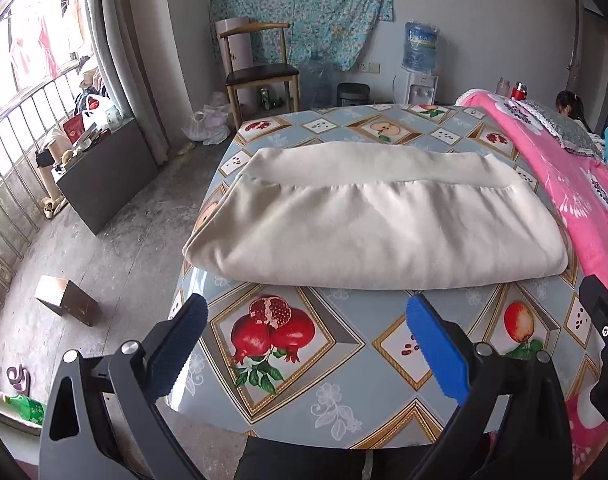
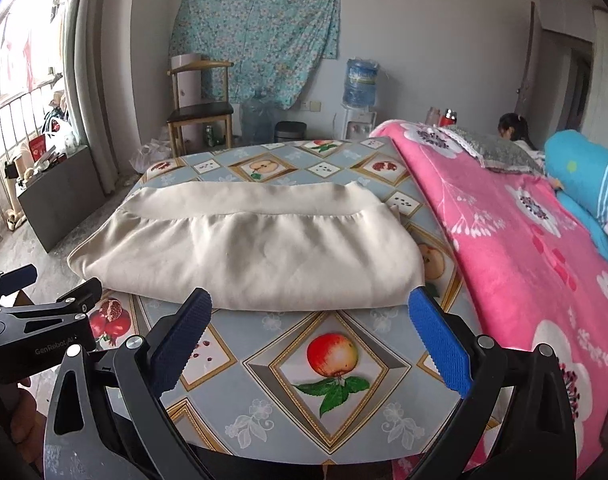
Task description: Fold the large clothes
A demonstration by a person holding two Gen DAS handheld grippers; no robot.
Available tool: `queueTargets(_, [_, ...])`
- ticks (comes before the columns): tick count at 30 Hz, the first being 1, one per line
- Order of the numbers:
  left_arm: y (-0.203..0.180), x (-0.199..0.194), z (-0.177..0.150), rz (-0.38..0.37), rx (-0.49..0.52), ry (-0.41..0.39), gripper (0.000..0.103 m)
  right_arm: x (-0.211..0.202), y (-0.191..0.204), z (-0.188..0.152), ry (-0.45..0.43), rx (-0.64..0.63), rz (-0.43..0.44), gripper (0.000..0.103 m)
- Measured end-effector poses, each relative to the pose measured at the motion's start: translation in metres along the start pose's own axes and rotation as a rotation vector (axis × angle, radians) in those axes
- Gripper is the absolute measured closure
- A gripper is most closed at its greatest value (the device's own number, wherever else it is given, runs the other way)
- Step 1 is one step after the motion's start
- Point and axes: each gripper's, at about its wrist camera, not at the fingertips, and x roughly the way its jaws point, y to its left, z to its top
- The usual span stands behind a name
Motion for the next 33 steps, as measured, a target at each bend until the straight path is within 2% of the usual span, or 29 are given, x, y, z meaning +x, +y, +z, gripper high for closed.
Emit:
queueTargets(6, [-0.002, 0.01, -0.005, -0.03, 0.003, 0.065, 0.005, 0.024, 0.007, -0.007, 0.113, 0.017, 0.029, 0.007])
queueTargets(14, [-0.001, 0.017, -0.008, -0.039, -0.007, 0.101, 0.005, 0.037, 0.018, -0.015, 0.18, 0.007, 0.037, 0.007])
queueTargets(33, [0.003, 0.031, -0.005, -0.032, -0.021, 0.13, 0.005, 0.043, 0.02, -0.013, 0.206, 0.008, 0.036, 0.007])
